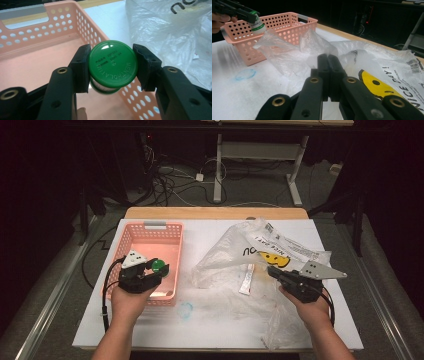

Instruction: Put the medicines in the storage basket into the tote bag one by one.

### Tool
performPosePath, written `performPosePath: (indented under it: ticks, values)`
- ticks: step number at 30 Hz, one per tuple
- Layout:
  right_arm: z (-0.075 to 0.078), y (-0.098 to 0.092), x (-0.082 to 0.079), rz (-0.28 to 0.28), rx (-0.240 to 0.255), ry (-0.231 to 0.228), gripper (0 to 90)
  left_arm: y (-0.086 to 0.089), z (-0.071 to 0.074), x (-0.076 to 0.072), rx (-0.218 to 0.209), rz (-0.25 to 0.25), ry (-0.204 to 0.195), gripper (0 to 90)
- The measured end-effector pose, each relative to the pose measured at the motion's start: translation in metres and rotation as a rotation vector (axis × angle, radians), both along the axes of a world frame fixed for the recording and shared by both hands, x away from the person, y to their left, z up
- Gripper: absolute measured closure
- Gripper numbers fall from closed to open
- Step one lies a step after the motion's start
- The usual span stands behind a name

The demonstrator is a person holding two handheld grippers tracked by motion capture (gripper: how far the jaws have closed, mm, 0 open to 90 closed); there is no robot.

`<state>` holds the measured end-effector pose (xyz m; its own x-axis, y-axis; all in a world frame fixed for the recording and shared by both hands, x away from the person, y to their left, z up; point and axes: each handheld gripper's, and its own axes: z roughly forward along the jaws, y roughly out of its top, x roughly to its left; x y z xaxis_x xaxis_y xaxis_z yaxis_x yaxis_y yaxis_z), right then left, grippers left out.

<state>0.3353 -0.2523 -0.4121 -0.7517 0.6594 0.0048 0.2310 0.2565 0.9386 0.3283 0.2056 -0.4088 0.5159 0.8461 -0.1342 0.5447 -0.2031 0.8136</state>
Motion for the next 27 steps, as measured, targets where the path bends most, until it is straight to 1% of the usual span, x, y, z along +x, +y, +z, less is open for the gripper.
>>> performPosePath:
  ticks: [5, 7, 10, 12, 14, 17, 19, 25, 27]
  values:
    - [0.001, 0.000, 0.000, 0.002, 0.000, -0.006, 90.0, -0.003, 0.003, -0.006, -0.009, -0.016, -0.018, 50.4]
    - [0.001, 0.000, 0.000, 0.004, -0.001, -0.007, 90.0, -0.004, 0.006, -0.008, -0.020, -0.024, -0.027, 50.4]
    - [0.002, 0.000, 0.000, 0.004, 0.000, -0.007, 90.0, -0.007, 0.010, -0.012, -0.042, -0.047, -0.036, 50.4]
    - [0.002, 0.000, 0.000, 0.004, 0.000, -0.007, 90.0, -0.009, 0.011, -0.013, -0.074, -0.068, -0.032, 50.4]
    - [0.002, 0.000, 0.000, 0.005, -0.001, -0.007, 90.0, -0.012, 0.012, -0.014, -0.063, -0.075, -0.036, 50.4]
    - [0.002, 0.001, 0.000, 0.005, -0.001, -0.007, 90.0, -0.018, 0.013, -0.016, -0.069, -0.099, -0.038, 50.4]
    - [0.002, 0.001, 0.000, 0.004, -0.001, -0.007, 90.0, -0.021, 0.015, -0.018, -0.064, -0.112, -0.043, 50.4]
    - [0.002, 0.000, 0.000, 0.004, 0.000, -0.007, 90.0, -0.031, 0.019, -0.023, -0.080, -0.147, -0.053, 50.4]
    - [0.002, 0.000, 0.000, 0.003, 0.001, -0.007, 90.0, -0.034, 0.020, -0.024, -0.079, -0.158, -0.058, 50.4]
